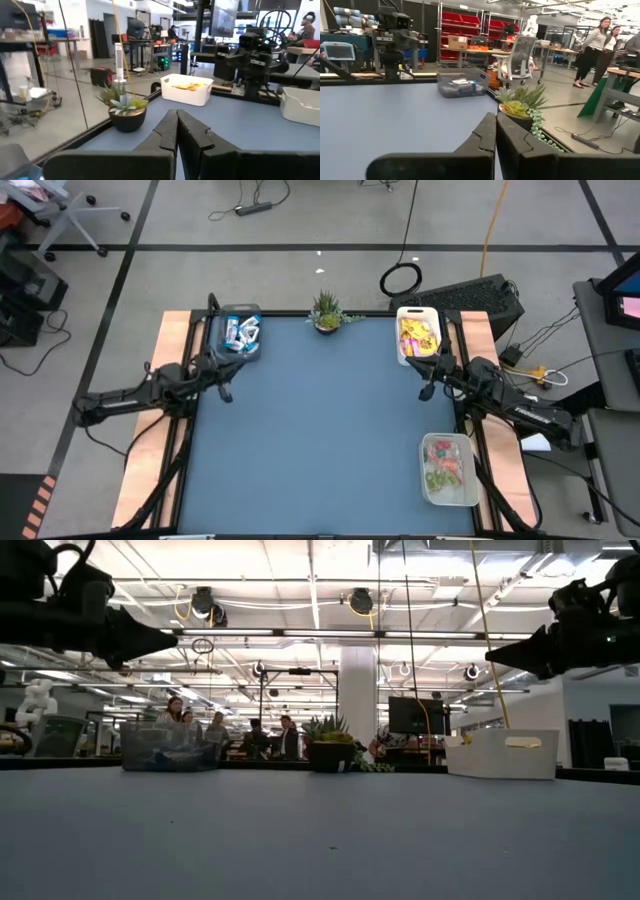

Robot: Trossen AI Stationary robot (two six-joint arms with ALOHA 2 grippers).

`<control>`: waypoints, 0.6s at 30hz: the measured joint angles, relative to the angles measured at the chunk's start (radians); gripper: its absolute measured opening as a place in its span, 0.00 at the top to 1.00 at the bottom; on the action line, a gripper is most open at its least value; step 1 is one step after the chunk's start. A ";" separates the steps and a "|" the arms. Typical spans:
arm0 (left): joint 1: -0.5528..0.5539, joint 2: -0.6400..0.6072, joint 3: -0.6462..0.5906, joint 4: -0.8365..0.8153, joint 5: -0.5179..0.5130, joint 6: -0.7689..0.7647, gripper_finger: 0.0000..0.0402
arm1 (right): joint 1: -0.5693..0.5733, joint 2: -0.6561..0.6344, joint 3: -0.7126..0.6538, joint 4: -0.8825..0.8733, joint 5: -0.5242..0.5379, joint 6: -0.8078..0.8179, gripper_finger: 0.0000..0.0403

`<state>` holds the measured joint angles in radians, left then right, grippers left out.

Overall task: Sort candy
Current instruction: Return to Home Position

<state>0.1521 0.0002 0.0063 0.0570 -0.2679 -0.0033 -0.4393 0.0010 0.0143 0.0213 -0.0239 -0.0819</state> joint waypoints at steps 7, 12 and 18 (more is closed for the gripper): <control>0.100 0.000 0.000 -0.008 0.044 -0.038 0.97 | 0.000 0.002 0.000 0.048 0.000 0.062 1.00; 0.106 0.000 0.000 -0.008 0.040 -0.066 0.97 | 0.000 0.002 0.000 0.035 -0.002 0.122 1.00; 0.106 0.000 -0.001 -0.008 0.037 -0.065 0.97 | 0.000 0.002 0.000 0.034 -0.003 0.123 1.00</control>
